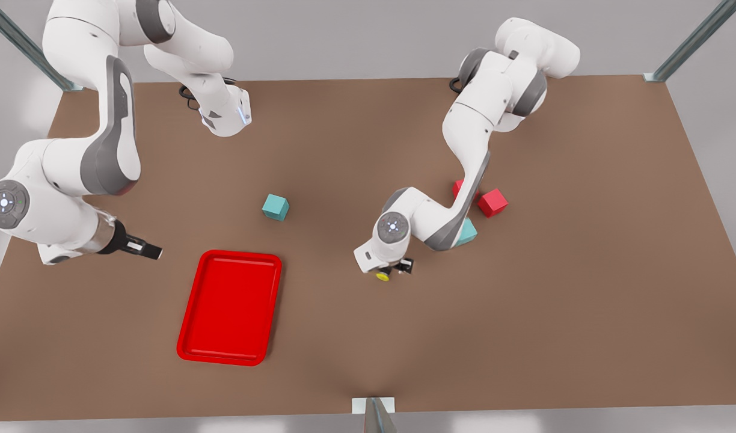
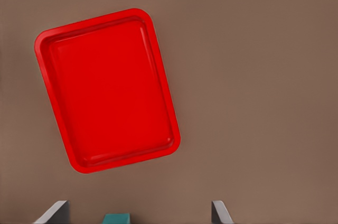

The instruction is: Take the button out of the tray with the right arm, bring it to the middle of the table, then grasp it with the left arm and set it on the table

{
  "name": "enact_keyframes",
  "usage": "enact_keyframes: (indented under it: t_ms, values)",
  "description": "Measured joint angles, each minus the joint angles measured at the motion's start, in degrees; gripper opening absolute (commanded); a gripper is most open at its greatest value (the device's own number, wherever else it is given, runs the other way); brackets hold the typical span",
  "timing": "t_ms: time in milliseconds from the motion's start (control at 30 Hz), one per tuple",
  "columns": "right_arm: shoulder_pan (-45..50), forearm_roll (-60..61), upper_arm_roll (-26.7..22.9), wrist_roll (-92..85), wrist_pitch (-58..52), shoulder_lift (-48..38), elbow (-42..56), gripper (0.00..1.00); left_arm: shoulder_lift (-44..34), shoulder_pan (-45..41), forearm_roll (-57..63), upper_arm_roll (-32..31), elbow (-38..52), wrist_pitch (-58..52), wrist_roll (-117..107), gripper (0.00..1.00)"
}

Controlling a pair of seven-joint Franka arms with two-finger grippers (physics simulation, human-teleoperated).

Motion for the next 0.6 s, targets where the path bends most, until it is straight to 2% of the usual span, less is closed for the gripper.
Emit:
enact_keyframes:
  t_ms: [267,600]
  values:
    - [-0.4,-0.4,-0.2,-6.9,1.6,2.6,1.1,1.0,-1.7,-1.2,2.8,0.1,-10.8,3.5,-0.5,1.0]
    - [-0.6,-0.4,-0.2,-12.2,2.2,3.5,1.2,1.0,-0.6,-1.4,3.2,0.0,-10.9,8.8,-2.9,0.99]
